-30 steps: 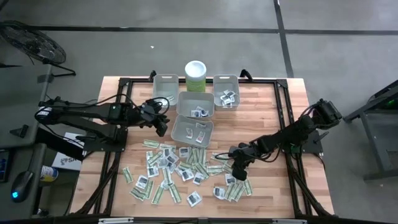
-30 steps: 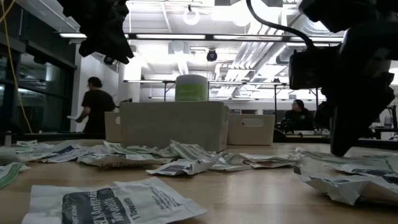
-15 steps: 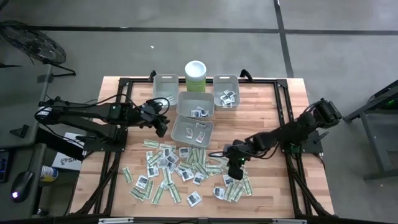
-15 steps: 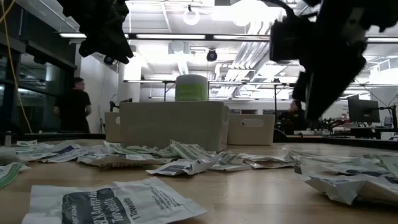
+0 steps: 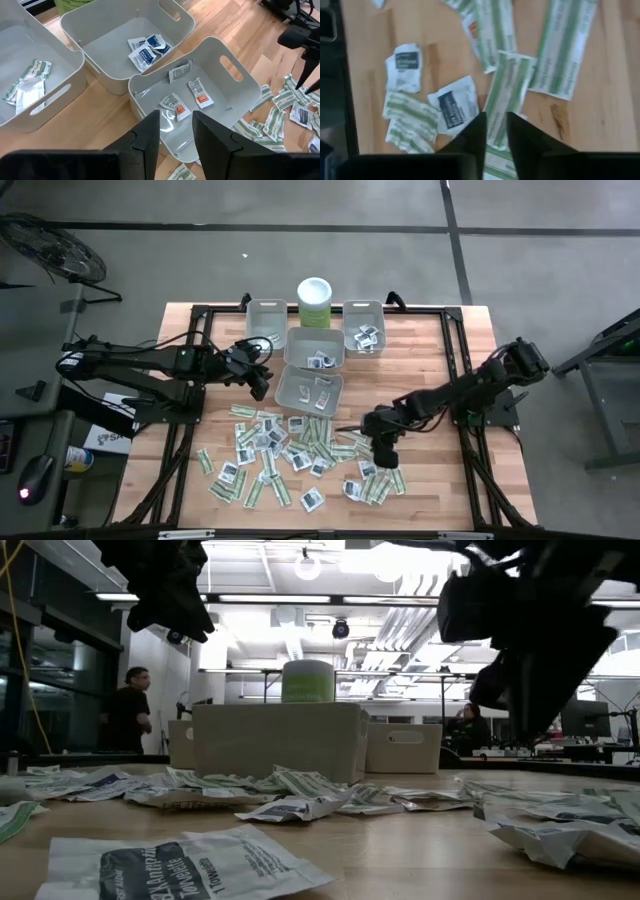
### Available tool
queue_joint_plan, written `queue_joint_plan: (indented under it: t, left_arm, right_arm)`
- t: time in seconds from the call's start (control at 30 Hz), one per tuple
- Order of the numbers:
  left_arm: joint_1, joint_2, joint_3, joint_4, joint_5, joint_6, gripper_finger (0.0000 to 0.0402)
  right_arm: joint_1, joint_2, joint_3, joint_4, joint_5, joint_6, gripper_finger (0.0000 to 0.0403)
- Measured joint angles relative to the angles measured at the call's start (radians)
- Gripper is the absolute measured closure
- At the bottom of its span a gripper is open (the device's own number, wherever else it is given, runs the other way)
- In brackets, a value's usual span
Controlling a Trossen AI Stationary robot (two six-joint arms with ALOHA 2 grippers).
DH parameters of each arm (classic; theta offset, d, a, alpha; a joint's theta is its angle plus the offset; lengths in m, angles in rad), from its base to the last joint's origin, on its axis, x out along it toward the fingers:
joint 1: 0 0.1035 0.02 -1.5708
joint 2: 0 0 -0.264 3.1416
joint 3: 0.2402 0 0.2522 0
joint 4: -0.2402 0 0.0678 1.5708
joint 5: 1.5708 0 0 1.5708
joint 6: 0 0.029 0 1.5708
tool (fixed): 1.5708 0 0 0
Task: Pick & Place First Aid Supplies
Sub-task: Put the bandage pack into the left bin
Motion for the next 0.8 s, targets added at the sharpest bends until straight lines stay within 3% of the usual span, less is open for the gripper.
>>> queue_joint_plan:
  t: [0.17, 0.3, 0.63, 0.8]
  left_arm:
    - [0.000, 0.000, 0.000, 0.000, 0.000, 0.004, 0.0286]
    - [0.000, 0.000, 0.000, 0.000, 0.000, 0.004, 0.0286]
    - [0.000, 0.000, 0.000, -0.003, 0.008, 0.004, 0.0286]
    - [0.000, 0.000, 0.000, -0.004, 0.009, 0.004, 0.0286]
  right_arm:
    - [0.018, 0.013, -0.018, 0.052, 0.058, 0.009, 0.0245]
    - [0.016, 0.068, -0.021, 0.102, 0.063, 0.040, 0.0218]
    - [0.016, 0.151, -0.021, 0.160, 0.034, 0.106, 0.0217]
    - [0.006, 0.153, -0.021, 0.157, 0.033, 0.132, 0.0262]
